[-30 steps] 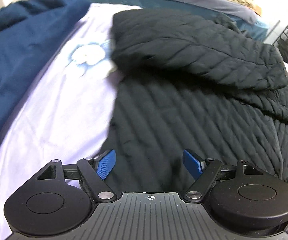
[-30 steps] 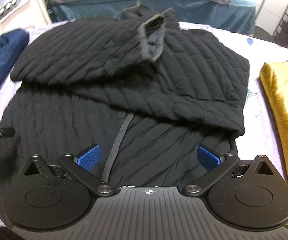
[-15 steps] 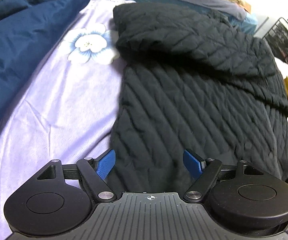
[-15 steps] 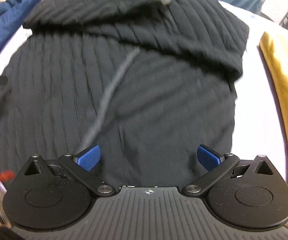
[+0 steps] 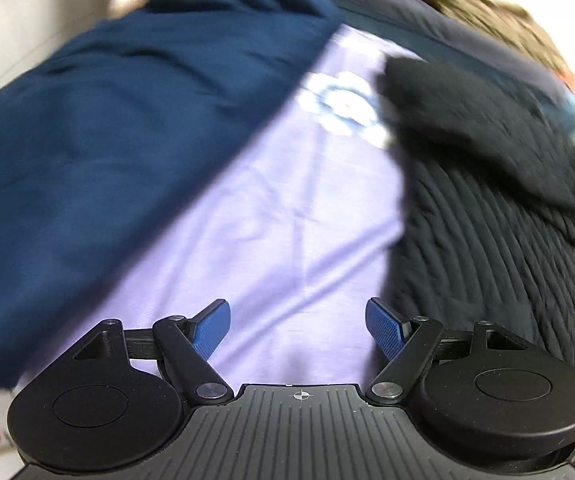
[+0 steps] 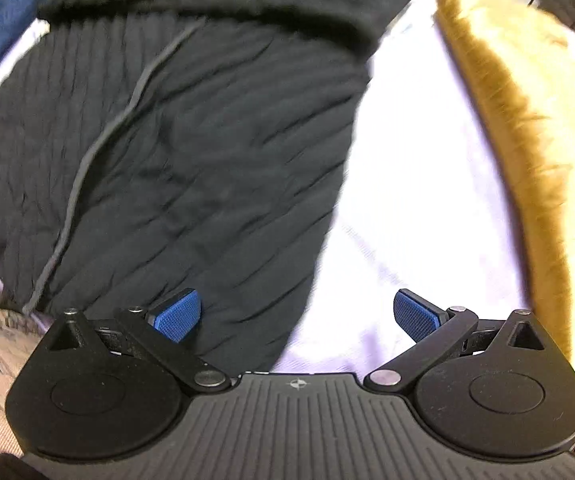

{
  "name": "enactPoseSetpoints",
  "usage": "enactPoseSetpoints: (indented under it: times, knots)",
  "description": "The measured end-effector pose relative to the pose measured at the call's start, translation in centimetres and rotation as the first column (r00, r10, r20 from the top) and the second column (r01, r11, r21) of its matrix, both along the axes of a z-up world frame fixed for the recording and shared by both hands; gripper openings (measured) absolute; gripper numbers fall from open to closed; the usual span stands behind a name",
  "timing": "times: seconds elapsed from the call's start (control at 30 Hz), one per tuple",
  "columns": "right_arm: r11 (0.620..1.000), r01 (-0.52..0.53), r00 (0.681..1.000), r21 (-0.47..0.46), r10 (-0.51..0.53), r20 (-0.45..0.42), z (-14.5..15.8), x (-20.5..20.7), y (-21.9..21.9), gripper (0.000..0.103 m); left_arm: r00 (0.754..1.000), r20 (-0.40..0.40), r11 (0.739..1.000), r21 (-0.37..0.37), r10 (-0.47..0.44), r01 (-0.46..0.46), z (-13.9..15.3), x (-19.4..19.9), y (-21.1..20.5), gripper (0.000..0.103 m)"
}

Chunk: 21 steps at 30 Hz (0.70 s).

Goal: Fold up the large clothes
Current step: 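Grasp the jacket side edge with both grippers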

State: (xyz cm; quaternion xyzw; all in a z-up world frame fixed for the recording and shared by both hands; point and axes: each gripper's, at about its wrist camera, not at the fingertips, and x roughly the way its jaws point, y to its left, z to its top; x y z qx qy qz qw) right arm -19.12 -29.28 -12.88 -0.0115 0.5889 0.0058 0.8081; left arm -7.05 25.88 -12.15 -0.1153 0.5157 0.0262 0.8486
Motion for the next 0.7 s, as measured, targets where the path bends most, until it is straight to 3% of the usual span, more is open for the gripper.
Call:
enactPoseSetpoints:
  times: [0.13, 0.27, 0.43, 0.57, 0.7]
  knots:
    - [0.997, 0.066, 0.995, 0.043, -0.07, 0.073, 0.8, 0.4, -2.3, 0.102, 0.998, 0.018, 0.995, -0.071, 0.065, -0.064, 0.6, -0.8, 0.1, 0.103]
    - [0.984, 0.11, 0.991, 0.141, -0.12, 0.067, 0.2, 1.4, -3.8, 0.101, 1.0, 0.004, 0.978, -0.207, -0.002, 0.003, -0.6, -0.5, -2.6, 0.103]
    - [0.97, 0.103, 0.993, 0.222, -0.114, 0.037, -1.1, 2.4, -5.0, 0.094, 0.997, -0.045, 0.973, -0.225, -0.059, 0.048, -3.4, -0.4, -6.1, 0.103]
    - [0.92, 0.161, 0.986, 0.358, -0.166, -0.019, -2.5, 2.6, -6.1, 0.09, 0.993, -0.089, 0.973, -0.224, -0.076, 0.055, -5.8, -0.7, -7.0, 0.103]
    - [0.871, 0.195, 0.981, 0.45, -0.182, -0.074, -3.7, 2.3, -6.6, 0.088, 0.99, -0.072, 0.954, -0.283, -0.121, 0.096, -6.7, -1.3, -7.7, 0.103]
